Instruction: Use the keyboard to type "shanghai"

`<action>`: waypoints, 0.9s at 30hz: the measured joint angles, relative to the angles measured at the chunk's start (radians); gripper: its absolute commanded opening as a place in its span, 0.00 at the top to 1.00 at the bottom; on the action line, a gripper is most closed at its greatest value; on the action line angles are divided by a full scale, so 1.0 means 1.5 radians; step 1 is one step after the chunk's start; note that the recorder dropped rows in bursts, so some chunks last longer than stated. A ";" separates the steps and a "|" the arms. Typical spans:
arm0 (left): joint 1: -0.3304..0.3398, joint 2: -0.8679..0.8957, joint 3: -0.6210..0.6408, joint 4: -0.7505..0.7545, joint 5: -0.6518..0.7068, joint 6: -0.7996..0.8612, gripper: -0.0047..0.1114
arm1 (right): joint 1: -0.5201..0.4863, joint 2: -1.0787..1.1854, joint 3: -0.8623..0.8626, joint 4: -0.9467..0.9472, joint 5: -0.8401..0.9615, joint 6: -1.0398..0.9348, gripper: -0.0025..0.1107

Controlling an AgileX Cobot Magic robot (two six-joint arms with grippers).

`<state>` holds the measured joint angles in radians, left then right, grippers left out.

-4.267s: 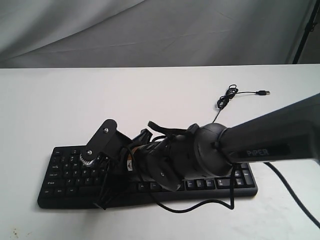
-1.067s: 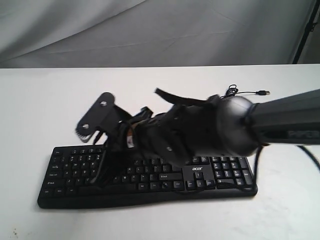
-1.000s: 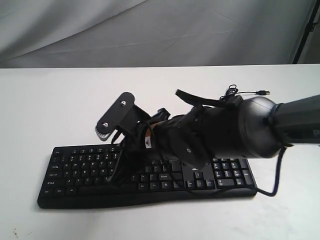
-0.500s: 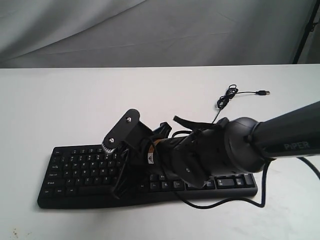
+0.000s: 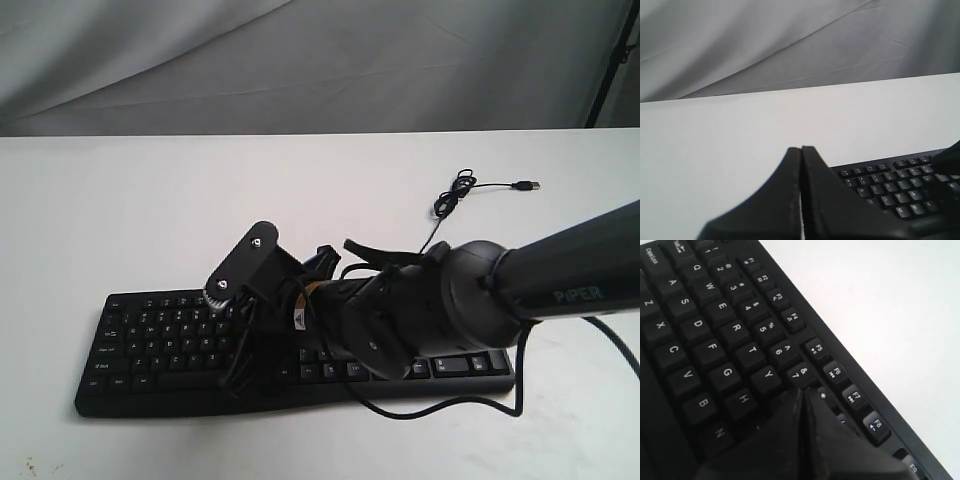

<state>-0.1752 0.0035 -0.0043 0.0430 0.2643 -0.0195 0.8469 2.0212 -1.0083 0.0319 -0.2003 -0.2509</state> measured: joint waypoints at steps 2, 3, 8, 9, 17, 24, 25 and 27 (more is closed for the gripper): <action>0.000 0.000 0.000 0.000 0.000 0.000 0.96 | -0.001 0.000 0.000 0.000 -0.003 0.000 0.98; 0.000 0.000 0.000 0.000 0.000 0.000 0.96 | -0.002 0.000 0.000 0.000 -0.003 0.000 0.98; 0.000 0.000 0.000 0.000 0.000 0.000 0.96 | -0.002 0.000 0.000 0.000 -0.003 0.000 0.98; 0.000 0.000 0.000 0.000 0.000 0.000 0.96 | -0.002 0.003 0.000 0.000 -0.003 0.000 0.98; 0.000 0.000 0.000 0.000 0.000 0.000 0.96 | -0.002 0.024 0.000 0.000 -0.012 -0.005 0.98; 0.000 0.000 0.000 0.000 0.000 0.000 0.96 | -0.002 0.025 0.000 0.002 -0.016 -0.008 0.98; 0.000 0.000 0.000 0.000 0.000 0.000 0.96 | -0.002 0.025 0.000 0.002 -0.016 -0.010 0.98; 0.000 0.000 0.000 0.000 0.000 0.000 0.96 | -0.002 0.025 0.000 0.002 -0.016 -0.012 0.98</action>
<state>-0.1752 0.0035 -0.0043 0.0430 0.2643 -0.0195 0.8434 2.0593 -1.0083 0.0342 -0.2250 -0.2683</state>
